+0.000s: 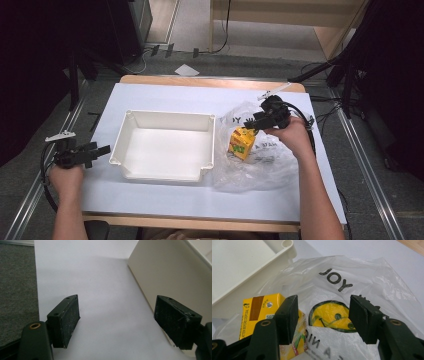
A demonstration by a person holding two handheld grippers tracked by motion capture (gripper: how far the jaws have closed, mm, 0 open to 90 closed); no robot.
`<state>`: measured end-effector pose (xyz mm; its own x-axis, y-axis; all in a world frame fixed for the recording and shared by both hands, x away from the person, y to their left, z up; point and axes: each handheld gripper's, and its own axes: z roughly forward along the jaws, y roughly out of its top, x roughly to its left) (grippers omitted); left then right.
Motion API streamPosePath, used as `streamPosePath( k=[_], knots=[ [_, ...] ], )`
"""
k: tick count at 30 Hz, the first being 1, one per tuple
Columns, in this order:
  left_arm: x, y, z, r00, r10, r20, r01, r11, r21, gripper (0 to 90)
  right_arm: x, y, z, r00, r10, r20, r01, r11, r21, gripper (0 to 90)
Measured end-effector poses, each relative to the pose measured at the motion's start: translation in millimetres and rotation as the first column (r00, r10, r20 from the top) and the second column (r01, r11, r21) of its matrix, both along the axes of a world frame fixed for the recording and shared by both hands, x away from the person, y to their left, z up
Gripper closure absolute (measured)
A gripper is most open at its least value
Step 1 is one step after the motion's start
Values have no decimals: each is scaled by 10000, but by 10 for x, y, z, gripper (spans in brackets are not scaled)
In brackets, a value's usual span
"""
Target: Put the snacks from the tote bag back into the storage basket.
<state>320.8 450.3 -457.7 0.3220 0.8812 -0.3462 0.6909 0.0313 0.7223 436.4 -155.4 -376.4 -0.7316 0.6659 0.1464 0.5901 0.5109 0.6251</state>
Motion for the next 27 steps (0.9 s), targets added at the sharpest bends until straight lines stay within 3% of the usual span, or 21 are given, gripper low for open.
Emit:
streamPosePath(
  k=[27],
  knots=[
    [27,-15,-3,10000,-14,2,14,9999,-105,218,-22,-11,16,10000,-33,-19,33,10000,-68,418]
  ],
)
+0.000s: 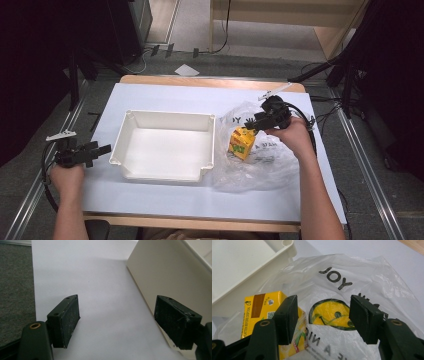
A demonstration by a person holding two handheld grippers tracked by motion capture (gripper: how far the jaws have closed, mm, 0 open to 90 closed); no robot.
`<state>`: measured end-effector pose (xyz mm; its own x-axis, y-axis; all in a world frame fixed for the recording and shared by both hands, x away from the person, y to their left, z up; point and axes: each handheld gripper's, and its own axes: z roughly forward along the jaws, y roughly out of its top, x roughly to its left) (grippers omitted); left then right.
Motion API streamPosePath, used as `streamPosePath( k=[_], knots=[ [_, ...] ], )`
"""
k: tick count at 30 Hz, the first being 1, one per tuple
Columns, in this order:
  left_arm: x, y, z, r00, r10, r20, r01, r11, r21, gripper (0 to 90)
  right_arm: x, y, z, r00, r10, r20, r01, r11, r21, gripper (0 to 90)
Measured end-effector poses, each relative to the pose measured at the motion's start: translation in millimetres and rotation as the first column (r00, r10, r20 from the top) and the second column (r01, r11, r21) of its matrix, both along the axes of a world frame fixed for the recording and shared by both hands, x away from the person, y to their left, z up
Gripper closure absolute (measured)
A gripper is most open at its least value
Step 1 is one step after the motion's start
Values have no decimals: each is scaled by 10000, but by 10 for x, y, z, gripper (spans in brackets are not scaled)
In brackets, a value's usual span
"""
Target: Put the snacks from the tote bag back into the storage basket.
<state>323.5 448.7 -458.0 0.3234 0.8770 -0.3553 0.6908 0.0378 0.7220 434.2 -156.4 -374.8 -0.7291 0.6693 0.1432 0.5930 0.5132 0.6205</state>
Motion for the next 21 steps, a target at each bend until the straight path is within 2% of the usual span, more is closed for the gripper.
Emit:
streamPosePath(
  k=[11,14,21],
  knots=[
    [4,1,0,10000,6,4,-6,10000,-32,217,-74,33,107,10000,5,55,-4,9997,-237,413],
    [3,1,1,10000,3,-4,-3,10000,-34,217,-100,48,153,9996,194,193,-190,9996,-231,410],
    [-2,1,1,10000,-1,-22,1,10000,-2,217,-151,84,218,9995,303,128,-300,9992,-249,399]
  ],
)
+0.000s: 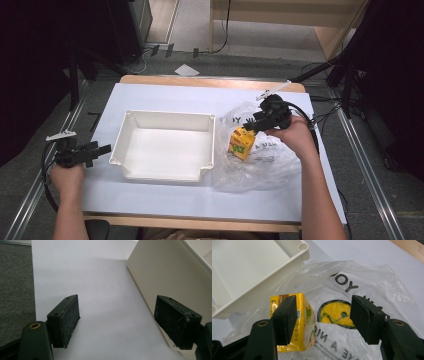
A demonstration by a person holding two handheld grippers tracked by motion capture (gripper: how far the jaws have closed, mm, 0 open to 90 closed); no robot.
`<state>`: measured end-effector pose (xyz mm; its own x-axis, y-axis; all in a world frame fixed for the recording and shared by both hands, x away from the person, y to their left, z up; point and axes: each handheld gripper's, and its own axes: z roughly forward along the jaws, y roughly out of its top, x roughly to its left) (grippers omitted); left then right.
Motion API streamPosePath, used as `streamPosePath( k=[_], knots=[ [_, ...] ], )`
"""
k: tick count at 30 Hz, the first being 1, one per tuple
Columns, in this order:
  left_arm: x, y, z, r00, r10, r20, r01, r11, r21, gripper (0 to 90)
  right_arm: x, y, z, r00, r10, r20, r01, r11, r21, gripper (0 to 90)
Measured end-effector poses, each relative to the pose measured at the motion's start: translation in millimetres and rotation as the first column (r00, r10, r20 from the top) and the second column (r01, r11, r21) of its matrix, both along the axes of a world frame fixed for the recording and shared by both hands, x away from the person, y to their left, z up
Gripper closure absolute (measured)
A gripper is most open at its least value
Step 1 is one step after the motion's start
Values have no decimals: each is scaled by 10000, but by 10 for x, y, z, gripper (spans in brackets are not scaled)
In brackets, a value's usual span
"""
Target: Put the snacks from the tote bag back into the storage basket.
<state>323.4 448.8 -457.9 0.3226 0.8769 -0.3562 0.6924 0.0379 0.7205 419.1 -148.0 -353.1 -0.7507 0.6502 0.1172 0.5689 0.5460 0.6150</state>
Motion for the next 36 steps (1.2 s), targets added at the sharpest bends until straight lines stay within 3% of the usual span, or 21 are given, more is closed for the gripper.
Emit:
streamPosePath(
  k=[13,36],
  knots=[
    [-4,4,4,10000,-8,1,8,10000,-5,217,-82,38,50,9999,158,25,-158,9998,-82,373],
    [2,-16,8,9999,-40,101,42,9998,-175,218,-263,167,-35,9992,399,5,-399,9990,-216,379]
  ],
)
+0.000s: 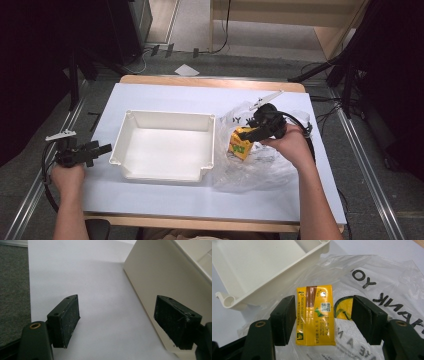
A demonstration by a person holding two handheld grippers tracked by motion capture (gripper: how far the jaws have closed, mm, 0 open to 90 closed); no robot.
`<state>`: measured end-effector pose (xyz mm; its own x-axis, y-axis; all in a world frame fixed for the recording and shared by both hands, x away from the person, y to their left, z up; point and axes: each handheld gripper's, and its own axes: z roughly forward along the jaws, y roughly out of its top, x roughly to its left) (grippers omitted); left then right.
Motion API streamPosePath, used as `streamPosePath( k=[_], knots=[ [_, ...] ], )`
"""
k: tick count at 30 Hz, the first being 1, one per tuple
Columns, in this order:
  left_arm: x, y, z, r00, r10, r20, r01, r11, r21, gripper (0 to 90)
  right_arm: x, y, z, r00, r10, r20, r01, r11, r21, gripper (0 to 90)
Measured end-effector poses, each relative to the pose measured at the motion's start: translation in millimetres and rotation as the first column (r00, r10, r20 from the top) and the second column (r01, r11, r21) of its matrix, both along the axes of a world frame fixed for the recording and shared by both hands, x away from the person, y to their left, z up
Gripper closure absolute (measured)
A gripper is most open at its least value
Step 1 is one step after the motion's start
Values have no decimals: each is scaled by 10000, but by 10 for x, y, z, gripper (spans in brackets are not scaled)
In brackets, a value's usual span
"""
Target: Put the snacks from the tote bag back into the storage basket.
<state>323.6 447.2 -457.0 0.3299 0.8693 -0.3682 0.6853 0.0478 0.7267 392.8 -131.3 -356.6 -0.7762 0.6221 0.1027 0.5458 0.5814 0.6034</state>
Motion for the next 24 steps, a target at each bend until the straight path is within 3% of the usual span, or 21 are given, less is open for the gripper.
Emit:
streamPosePath(
  k=[8,13,24],
  knots=[
    [2,-1,0,10000,-29,15,29,10000,-66,218,-11,46,-91,10000,26,-51,-26,9999,98,378],
    [7,1,-4,10000,2,34,-2,9999,-116,218,-8,137,-168,9991,344,-234,-349,9992,-207,378],
    [7,1,-4,10000,-26,-3,26,10000,-86,218,46,244,-361,9974,384,-615,-436,9953,-862,398]
  ],
)
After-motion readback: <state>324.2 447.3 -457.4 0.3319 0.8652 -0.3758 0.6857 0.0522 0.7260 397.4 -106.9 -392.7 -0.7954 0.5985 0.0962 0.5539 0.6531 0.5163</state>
